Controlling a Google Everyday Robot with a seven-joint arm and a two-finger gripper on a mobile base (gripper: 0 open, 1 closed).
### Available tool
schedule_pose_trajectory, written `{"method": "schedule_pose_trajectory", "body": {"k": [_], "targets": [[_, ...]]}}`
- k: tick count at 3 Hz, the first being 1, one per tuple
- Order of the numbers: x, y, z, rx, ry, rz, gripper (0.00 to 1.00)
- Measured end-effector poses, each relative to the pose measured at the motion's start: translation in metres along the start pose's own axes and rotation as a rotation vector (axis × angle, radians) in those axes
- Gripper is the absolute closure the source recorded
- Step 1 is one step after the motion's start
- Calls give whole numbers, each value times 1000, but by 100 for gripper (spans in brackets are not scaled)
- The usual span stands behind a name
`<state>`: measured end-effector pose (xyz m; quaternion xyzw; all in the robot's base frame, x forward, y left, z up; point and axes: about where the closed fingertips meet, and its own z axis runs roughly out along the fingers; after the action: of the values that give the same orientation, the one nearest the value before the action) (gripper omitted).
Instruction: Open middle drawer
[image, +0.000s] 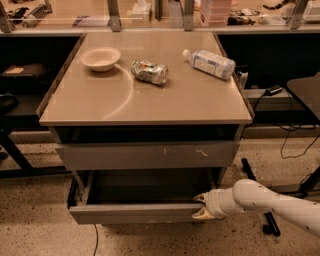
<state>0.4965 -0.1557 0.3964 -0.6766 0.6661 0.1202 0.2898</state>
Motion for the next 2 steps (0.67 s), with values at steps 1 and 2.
{"method": "schedule_pose_trajectory", "body": {"k": [1, 2], "targets": [[-3, -1, -1, 0, -1, 1, 81], [-3, -1, -1, 0, -1, 1, 59]]}}
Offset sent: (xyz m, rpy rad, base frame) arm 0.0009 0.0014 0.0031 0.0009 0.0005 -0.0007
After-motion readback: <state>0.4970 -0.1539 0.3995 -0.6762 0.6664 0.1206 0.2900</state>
